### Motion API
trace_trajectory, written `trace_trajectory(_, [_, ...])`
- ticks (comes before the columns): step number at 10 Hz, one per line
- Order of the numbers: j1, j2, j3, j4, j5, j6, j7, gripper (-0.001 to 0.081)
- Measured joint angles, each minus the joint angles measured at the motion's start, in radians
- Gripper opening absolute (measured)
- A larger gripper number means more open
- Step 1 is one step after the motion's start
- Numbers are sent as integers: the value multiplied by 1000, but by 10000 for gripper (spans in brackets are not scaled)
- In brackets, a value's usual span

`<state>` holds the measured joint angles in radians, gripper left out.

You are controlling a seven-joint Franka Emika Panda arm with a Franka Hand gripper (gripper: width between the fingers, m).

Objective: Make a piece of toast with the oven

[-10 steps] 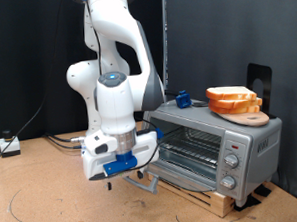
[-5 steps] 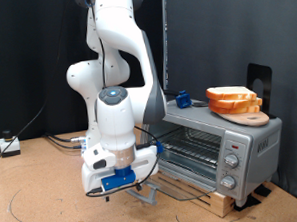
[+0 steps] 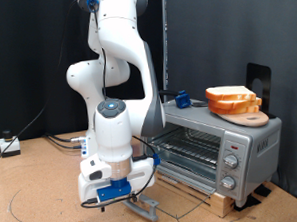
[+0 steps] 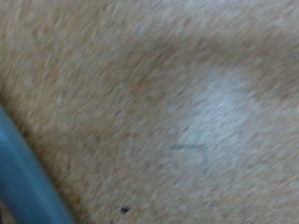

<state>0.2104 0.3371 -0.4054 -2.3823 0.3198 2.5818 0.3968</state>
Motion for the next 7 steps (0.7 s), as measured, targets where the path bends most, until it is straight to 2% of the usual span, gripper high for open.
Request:
trace_trajectory(2, [-34,-3,0,29,30,-5,-51,807])
trace_trajectory(4, [-70,-39,-1,51,50,-91,-136,807])
trace_trajectory(6, [-91,-108,-3,49,50,-189,-201,807])
trace_trajectory(7, [-90,-102,-3,48,46,-180,-191,807])
